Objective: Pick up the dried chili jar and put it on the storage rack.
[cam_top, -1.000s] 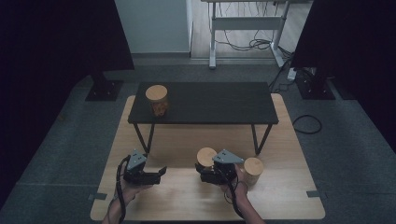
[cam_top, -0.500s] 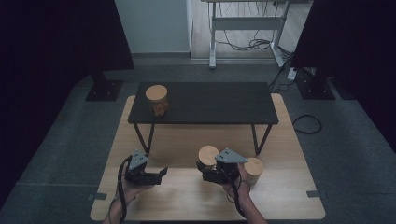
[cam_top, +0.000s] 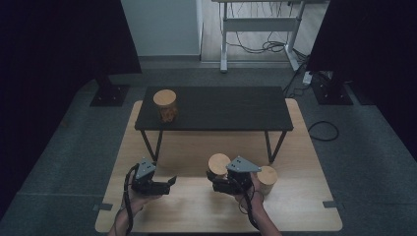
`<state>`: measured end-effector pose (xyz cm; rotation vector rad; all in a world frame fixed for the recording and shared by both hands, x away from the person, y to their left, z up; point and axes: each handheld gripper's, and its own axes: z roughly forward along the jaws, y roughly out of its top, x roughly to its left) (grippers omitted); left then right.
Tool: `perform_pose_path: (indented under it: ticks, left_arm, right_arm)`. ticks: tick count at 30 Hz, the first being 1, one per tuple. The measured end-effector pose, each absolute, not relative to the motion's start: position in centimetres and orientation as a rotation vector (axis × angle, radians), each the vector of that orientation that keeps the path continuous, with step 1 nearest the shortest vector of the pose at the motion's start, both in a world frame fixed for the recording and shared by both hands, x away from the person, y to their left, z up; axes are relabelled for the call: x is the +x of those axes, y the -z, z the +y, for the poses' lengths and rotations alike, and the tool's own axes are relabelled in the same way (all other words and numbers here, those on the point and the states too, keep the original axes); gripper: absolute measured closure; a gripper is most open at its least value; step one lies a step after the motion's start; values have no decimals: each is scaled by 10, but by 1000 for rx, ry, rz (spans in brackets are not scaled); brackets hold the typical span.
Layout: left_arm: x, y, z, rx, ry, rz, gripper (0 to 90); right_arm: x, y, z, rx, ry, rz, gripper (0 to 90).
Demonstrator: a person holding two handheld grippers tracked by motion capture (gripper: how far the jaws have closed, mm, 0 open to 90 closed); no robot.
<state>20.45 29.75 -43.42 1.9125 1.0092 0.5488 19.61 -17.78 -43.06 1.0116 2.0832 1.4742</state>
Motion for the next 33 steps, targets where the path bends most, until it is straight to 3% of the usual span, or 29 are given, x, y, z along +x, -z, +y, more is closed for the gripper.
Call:
perform_pose_path:
  ticks: [33]
  left_arm:
    - [204, 433, 300, 1898, -536, 1004, 39]
  right_arm:
    - [200, 406, -182, 970, -1504, 2109, 238]
